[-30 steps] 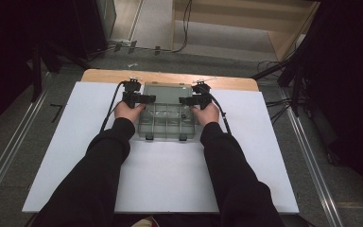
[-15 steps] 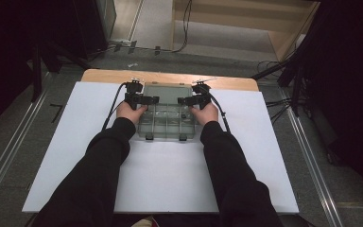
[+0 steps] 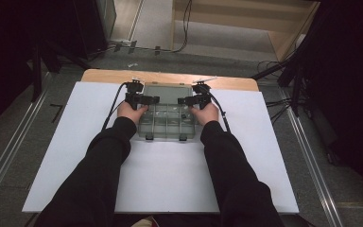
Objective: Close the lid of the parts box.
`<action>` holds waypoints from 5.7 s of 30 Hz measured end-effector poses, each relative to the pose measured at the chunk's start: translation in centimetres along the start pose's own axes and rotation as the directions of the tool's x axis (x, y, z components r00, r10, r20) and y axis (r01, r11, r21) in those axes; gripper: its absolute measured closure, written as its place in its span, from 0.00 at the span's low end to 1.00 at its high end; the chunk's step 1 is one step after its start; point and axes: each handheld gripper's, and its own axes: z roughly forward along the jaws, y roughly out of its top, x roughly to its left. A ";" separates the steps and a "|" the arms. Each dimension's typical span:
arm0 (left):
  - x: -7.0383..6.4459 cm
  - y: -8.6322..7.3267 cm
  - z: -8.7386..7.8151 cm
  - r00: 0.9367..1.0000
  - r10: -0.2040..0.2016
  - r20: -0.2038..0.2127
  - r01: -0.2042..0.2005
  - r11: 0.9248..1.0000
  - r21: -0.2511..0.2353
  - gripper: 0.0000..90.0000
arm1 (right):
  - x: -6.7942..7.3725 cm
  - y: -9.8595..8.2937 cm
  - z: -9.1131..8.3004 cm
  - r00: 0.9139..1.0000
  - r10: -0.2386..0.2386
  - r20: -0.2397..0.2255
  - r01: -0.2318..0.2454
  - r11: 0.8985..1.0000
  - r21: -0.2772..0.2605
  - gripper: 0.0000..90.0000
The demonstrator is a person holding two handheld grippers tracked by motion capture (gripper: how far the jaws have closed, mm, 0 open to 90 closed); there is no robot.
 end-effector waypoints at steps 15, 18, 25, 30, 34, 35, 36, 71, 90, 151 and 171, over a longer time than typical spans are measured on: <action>-0.1 -0.2 0.0 1.000 -0.003 -0.006 0.003 1.000 -0.019 0.18 | 0.0 0.1 -0.2 1.000 0.027 0.000 -0.027 0.999 0.024 0.24; -0.1 -0.2 0.0 1.000 -0.003 -0.006 0.003 1.000 -0.020 0.18 | 0.0 0.2 -0.2 1.000 0.031 0.003 -0.031 0.999 0.028 0.25; -0.1 -0.2 0.1 1.000 -0.006 -0.004 0.006 1.000 -0.024 0.18 | 0.1 0.1 -0.3 0.999 0.051 -0.008 -0.050 0.998 0.031 0.28; 0.0 -0.2 0.0 1.000 -0.005 0.001 0.006 1.000 -0.024 0.18 | 0.1 0.0 -0.3 0.999 0.047 -0.003 -0.047 0.999 0.021 0.28; 0.0 -0.2 0.0 1.000 -0.009 0.002 0.009 1.000 -0.024 0.19 | 0.1 -0.1 -0.3 0.999 0.047 -0.004 -0.047 0.999 0.015 0.28; 0.0 -0.2 0.0 1.000 -0.013 0.002 0.013 1.000 -0.023 0.19 | 0.1 -0.1 -0.4 0.999 0.046 -0.002 -0.046 0.999 0.011 0.28; 0.0 -0.1 0.0 1.000 -0.017 0.002 0.017 1.000 -0.025 0.20 | 0.2 -0.1 -0.4 0.999 0.044 0.001 -0.044 0.999 0.009 0.28; 0.1 1.4 -3.2 1.000 0.017 0.011 -0.016 0.997 -0.082 0.53 | 0.6 0.8 -3.6 1.000 -0.012 0.006 0.012 0.998 -0.068 0.46; -0.3 1.3 -4.8 0.999 0.029 0.042 -0.024 0.992 -0.120 0.55 | 0.8 0.4 -5.3 0.999 -0.050 -0.011 0.048 0.994 -0.098 0.49; -1.4 -1.1 -11.1 0.978 0.089 0.190 -0.090 0.996 -0.003 0.51 | 2.1 -2.9 -8.0 0.982 -0.178 -0.057 0.164 0.967 -0.193 0.43; -2.4 -1.1 -12.8 0.953 0.077 0.295 -0.105 0.991 0.078 1.00 | 2.3 -3.6 -8.2 0.981 -0.183 -0.061 0.169 0.967 -0.191 0.39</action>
